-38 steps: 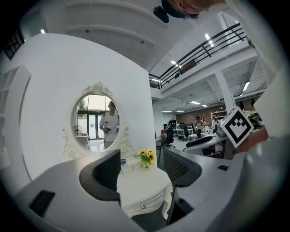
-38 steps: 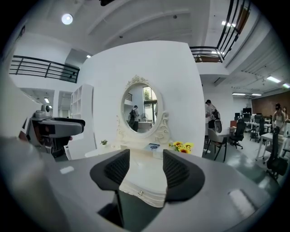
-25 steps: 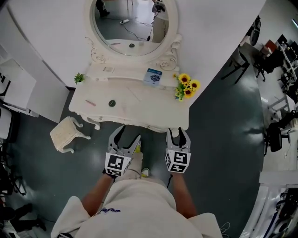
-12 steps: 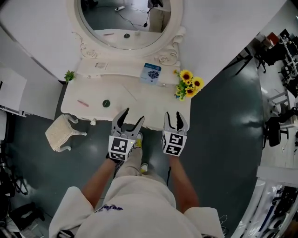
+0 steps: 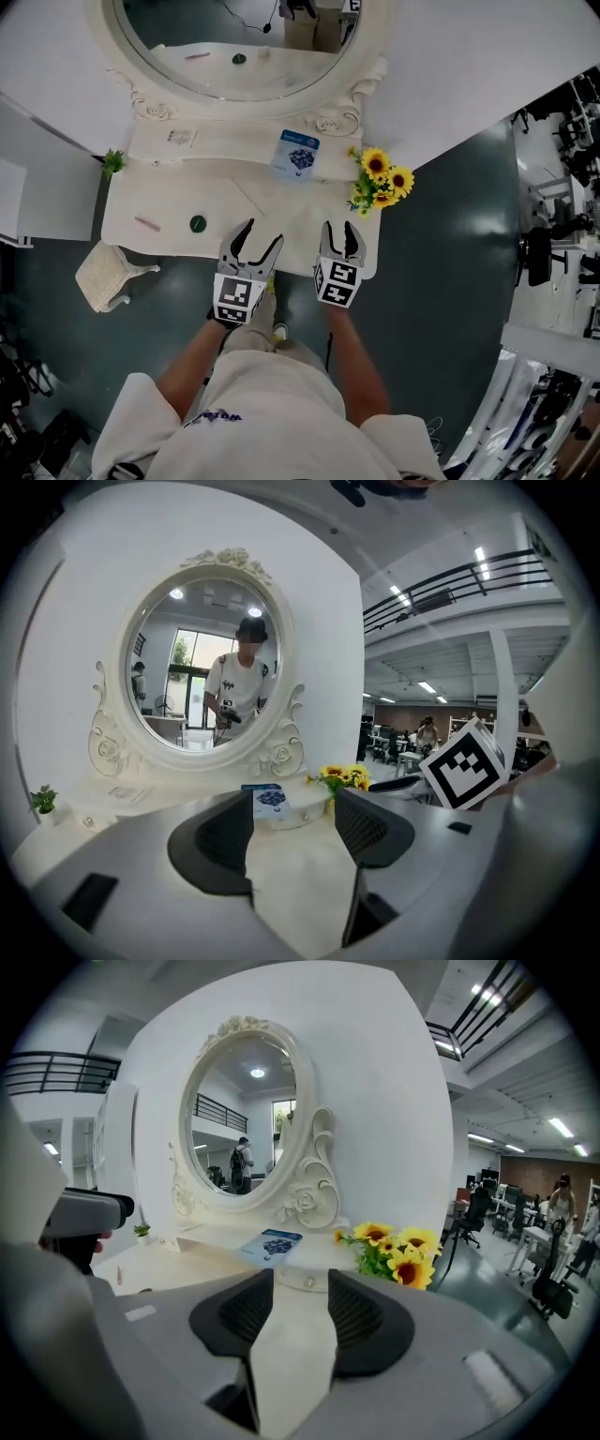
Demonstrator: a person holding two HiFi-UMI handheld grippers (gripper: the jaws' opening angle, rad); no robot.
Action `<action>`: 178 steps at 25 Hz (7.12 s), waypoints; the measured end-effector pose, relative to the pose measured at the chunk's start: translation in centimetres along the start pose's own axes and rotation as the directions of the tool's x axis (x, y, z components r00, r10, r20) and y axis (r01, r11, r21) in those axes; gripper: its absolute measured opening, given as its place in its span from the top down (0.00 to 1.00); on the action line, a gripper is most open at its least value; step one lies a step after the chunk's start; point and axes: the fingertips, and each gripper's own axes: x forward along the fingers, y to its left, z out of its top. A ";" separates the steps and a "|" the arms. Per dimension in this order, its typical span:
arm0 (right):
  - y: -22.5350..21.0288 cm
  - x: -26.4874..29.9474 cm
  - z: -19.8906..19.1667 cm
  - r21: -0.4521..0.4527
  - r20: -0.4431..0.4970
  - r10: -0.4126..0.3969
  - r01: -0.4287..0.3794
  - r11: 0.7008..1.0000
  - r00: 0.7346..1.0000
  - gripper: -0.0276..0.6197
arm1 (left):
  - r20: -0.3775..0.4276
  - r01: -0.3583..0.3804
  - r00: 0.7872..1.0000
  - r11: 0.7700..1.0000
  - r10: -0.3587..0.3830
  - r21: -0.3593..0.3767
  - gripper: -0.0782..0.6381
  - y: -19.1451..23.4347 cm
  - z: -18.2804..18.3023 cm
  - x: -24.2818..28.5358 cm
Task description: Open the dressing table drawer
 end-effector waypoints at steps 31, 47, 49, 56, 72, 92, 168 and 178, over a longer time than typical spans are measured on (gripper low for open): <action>-1.6 16.1 -5.8 -0.046 -0.232 -0.074 0.065 0.997 0.970 0.67 | -0.142 0.112 0.982 0.991 -0.122 -0.072 0.65 3.1 -5.9 14.0; -1.7 19.6 -6.4 -0.052 -0.256 -0.082 0.071 0.996 0.963 0.75 | -0.178 0.092 0.978 0.990 -0.111 -0.110 0.88 3.1 -7.3 14.6; -1.7 19.6 -6.5 -0.052 -0.257 -0.091 0.080 0.995 0.962 0.78 | -0.180 0.108 0.975 0.988 -0.126 -0.107 0.88 2.8 -7.4 14.5; -1.8 19.5 -6.5 -0.059 -0.266 -0.098 0.085 0.995 0.959 0.79 | -0.194 0.142 0.968 0.986 -0.156 -0.087 0.88 1.8 -7.8 13.5; -1.7 19.3 -6.6 -0.060 -0.284 -0.067 0.052 0.997 0.956 0.80 | -0.198 0.154 0.966 0.985 -0.166 -0.074 0.88 1.1 -7.8 12.7; -1.5 18.5 -7.5 -0.054 -0.292 -0.061 0.047 0.997 0.955 0.80 | -0.194 0.165 0.965 0.984 -0.176 -0.072 0.88 0.4 -7.9 12.0; -0.5 14.7 -9.4 -0.044 -0.306 -0.043 0.031 0.999 0.951 0.81 | -0.203 0.201 0.957 0.978 -0.208 -0.057 0.88 -1.2 -9.0 9.9; -0.7 14.3 -9.9 -0.048 -0.296 -0.049 0.036 0.998 0.954 0.81 | -0.204 0.167 0.963 0.983 -0.178 -0.071 0.88 0.0 -9.0 9.7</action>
